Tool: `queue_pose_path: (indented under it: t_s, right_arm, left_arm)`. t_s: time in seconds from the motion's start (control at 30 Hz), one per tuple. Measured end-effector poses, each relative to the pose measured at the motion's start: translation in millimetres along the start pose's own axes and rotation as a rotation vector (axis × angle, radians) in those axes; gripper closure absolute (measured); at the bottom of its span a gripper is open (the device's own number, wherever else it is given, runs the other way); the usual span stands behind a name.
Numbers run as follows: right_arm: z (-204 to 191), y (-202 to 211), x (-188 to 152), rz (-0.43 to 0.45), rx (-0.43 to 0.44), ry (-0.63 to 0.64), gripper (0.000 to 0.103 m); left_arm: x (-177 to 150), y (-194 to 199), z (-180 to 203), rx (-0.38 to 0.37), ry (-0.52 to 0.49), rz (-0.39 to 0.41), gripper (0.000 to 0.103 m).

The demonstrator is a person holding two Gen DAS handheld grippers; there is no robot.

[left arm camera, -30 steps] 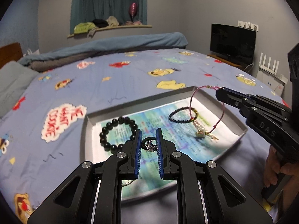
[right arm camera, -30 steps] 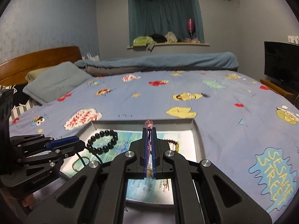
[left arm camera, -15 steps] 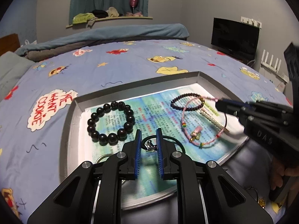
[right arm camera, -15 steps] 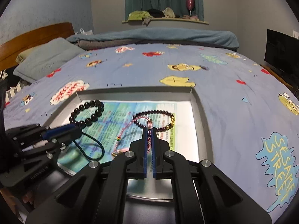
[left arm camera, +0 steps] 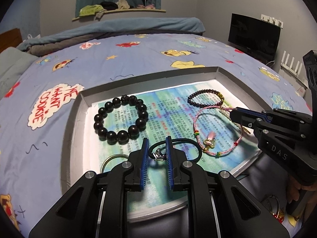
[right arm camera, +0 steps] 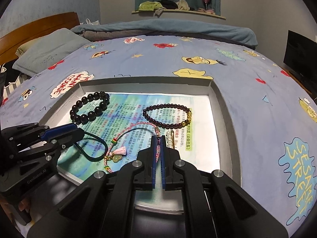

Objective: Organize jewelry
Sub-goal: 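Carry the hair tie and pink string bracelet into the gray tray and open both grippers, then withdraw both open grippers from the tray back to the jewelry pile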

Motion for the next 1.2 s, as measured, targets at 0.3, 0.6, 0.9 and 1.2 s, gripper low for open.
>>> queue_pose_path:
  t_s: [0.3,0.6,0.9,1.2]
  right_arm:
    - [1,-1,-1,-0.007,0.003,-0.003,0.098]
    - [0,3,0,0.0,0.002,-0.002,0.079]
    - [5,16,1,0.023,-0.014,-0.026,0.046]
    - [13,44,3,0.08,-0.031,-0.057,0.016]
  left_arm:
    - [1,1,-3,0.0,0.014,0.001,0.071]
    - [4,7,-5,0.028,0.017,0.02,0.047]
    - [10,28,-15,0.059,0.058,0.064,0.026]
    - [15,52,-14,0.066,0.074,0.1,0.016]
Point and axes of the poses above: each gripper's, at about its wrist camera, not at the fingertips, and y roughly against the way its jaws point, z to its right, x to its top, the point moved 3 cm from there along -y, roughly the way its jaws point, and after that the axes turned 11 degrees about y, right-handed, at the moved point
